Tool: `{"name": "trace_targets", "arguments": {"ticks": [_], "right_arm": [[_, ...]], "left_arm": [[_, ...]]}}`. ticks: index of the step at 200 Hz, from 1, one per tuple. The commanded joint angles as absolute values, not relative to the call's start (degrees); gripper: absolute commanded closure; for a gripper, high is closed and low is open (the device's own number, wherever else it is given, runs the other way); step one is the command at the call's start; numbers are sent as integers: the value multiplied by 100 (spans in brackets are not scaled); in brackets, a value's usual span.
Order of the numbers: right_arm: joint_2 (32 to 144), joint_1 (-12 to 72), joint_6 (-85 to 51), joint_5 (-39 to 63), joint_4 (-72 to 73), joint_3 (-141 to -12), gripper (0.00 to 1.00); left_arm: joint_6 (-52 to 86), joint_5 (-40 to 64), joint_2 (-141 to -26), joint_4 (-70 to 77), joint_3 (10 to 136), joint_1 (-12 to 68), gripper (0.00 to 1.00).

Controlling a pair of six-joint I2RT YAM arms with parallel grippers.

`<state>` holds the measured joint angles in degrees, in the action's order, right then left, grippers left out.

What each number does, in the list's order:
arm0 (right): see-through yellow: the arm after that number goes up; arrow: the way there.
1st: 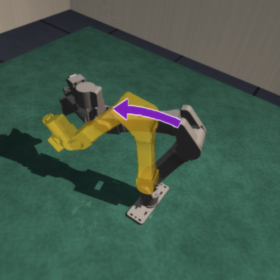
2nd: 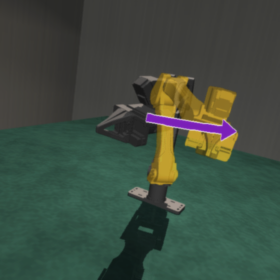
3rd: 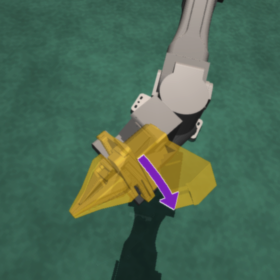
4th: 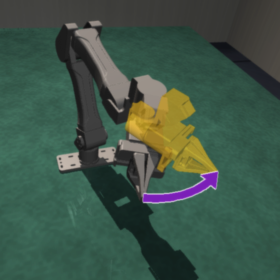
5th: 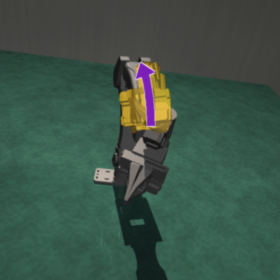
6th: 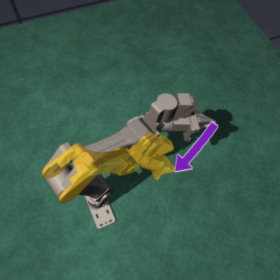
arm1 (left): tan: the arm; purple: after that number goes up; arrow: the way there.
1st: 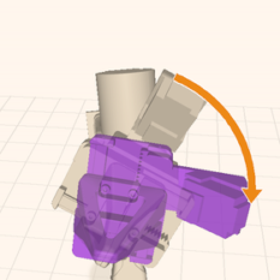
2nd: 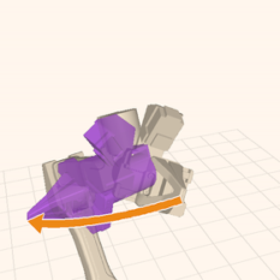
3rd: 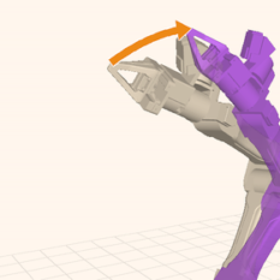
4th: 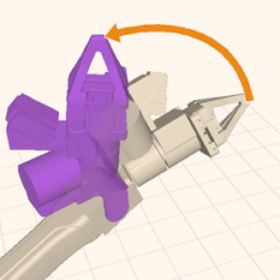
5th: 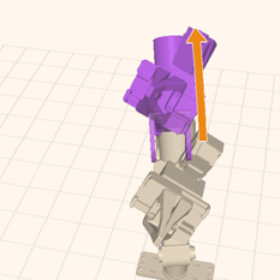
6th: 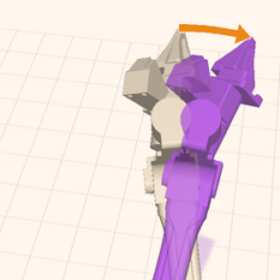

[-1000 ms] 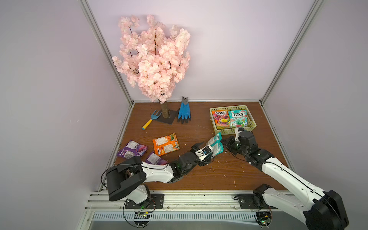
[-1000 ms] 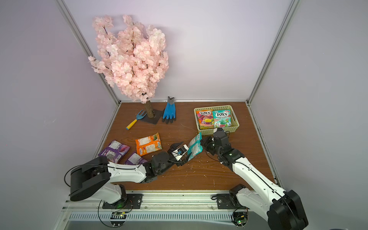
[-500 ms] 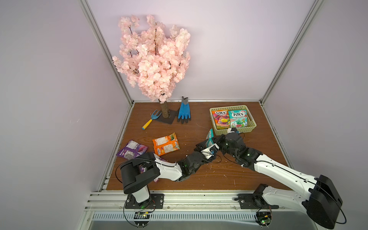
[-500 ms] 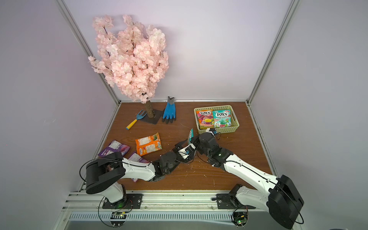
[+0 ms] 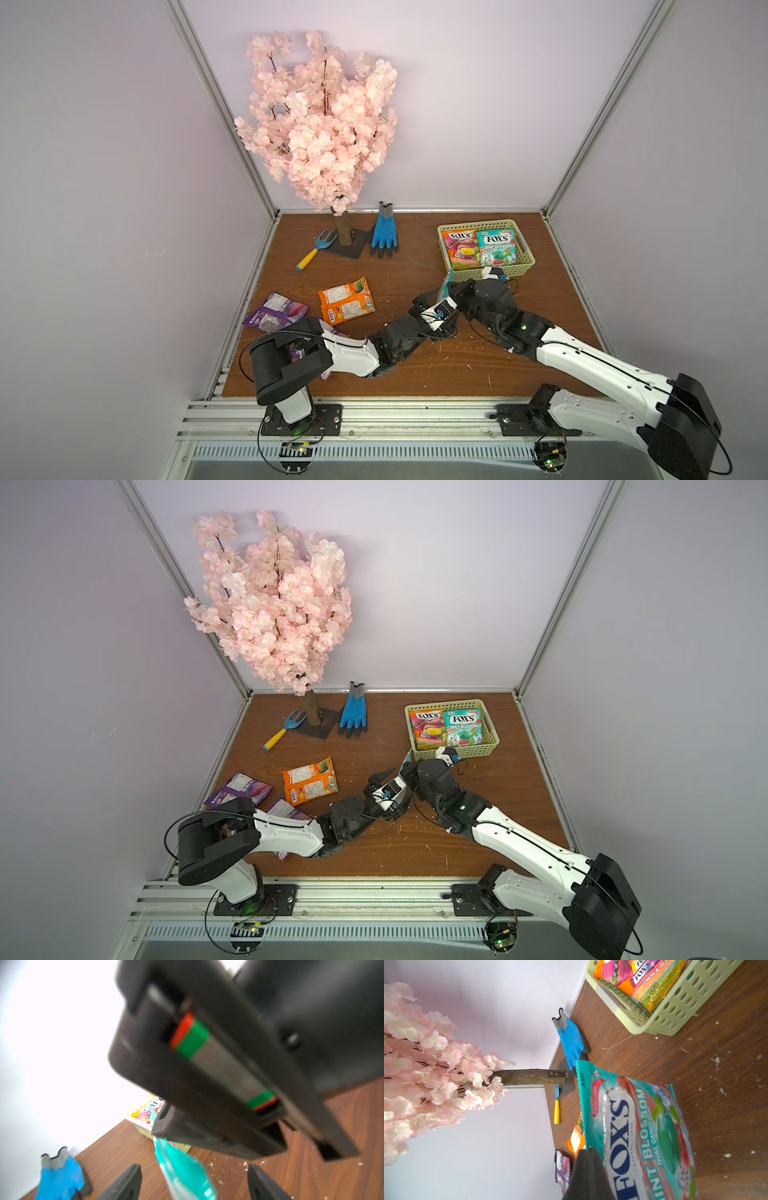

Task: Put the candies in the basket
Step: Pick up the candy at the center of the board.

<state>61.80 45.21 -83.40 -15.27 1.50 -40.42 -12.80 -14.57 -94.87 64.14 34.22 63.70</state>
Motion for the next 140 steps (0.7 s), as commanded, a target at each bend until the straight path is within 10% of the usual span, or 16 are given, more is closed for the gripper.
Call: {"name": "trace_targets", "arguments": {"ticks": [1,112,140], "right_arm": [[5972,4561,-8437,-1721,534,-4007,100],[5555,4694,-8112,-2054,1118,-3791,100],[5571,4663,-7128,-2043,1696,-3747,96]], "left_arm": [[-1040,-1319,-9582,6769,3397,6417,18],[-1378,-2000,-9653,7361,3351,6302,100],[-952,-1346,-9164,6840,3339,5970,100]]}}
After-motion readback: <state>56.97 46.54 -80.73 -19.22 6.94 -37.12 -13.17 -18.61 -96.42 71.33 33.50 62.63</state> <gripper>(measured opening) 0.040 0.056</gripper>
